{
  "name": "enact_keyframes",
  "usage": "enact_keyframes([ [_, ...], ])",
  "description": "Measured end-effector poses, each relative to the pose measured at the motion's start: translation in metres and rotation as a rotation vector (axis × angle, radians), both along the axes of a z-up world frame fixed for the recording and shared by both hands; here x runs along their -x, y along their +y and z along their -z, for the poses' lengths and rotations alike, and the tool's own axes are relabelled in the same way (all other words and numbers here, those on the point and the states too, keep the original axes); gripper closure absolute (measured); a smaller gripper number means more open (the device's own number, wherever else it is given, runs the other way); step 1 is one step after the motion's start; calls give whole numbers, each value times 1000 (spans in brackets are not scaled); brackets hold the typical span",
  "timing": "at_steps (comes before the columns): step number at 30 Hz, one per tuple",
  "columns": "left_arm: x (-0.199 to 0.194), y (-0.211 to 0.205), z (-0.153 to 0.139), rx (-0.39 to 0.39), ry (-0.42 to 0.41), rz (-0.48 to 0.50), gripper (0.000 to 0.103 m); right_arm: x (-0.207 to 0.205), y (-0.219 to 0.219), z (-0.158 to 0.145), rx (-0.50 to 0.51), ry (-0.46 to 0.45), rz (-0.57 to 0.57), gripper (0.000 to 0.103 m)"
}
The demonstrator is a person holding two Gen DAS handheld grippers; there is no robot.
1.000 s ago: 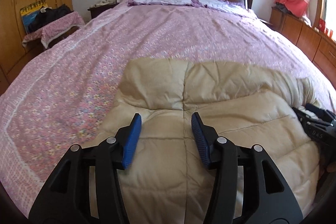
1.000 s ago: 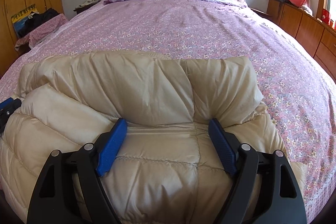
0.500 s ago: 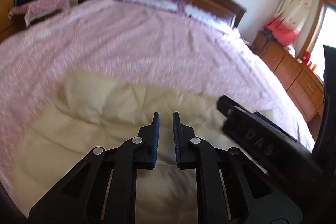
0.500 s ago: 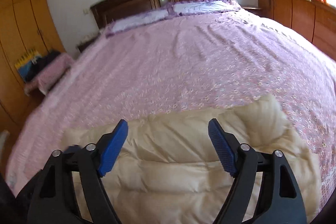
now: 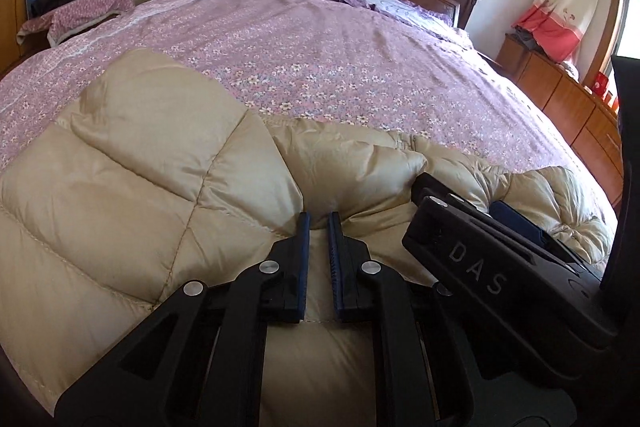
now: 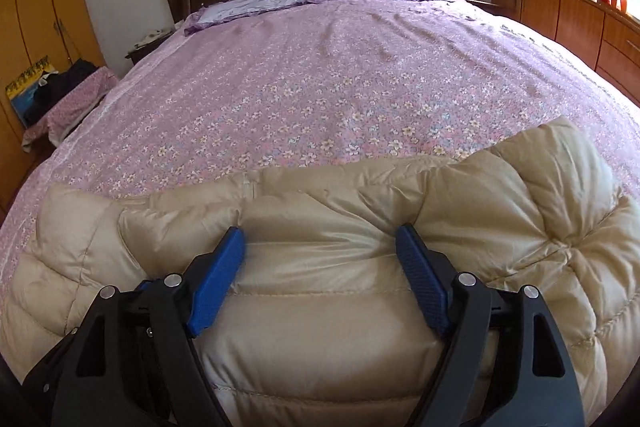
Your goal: Fold large clothes
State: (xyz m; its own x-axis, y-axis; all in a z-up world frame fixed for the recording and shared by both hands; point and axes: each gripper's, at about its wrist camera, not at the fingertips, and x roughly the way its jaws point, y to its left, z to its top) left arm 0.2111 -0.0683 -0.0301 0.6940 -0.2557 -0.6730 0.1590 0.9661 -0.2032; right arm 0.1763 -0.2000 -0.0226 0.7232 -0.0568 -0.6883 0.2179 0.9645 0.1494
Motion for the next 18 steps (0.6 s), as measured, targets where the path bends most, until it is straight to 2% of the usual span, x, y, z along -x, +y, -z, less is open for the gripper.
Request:
enact_keyframes([
  [3, -3, 3, 0, 17, 9, -4, 91, -1, 1, 2, -6, 9, -1, 25],
  [5, -4, 1, -3, -2, 9, -10, 91, -6, 4, -3, 14, 32, -17, 23],
  [7, -2, -1, -9, -10, 12, -6, 92, -5, 6, -17, 13, 38, -69, 20],
  [9, -1, 7, -18, 37, 27, -5, 89, 6, -2, -35, -13, 16, -78, 20],
  [12, 6, 20, -29, 103, 44, -5, 87, 47, -28, -74, -43, -35, -78, 15],
  [15, 21, 32, -46, 177, 39, 60, 88, 98, -63, -95, -26, -86, -59, 6],
  [17, 32, 35, -54, 209, 42, 102, 100, 129, -97, -97, -71, -102, -26, 6],
  [18, 40, 35, -59, 232, 45, 135, 100, 142, -116, -93, -118, -92, 4, 6],
])
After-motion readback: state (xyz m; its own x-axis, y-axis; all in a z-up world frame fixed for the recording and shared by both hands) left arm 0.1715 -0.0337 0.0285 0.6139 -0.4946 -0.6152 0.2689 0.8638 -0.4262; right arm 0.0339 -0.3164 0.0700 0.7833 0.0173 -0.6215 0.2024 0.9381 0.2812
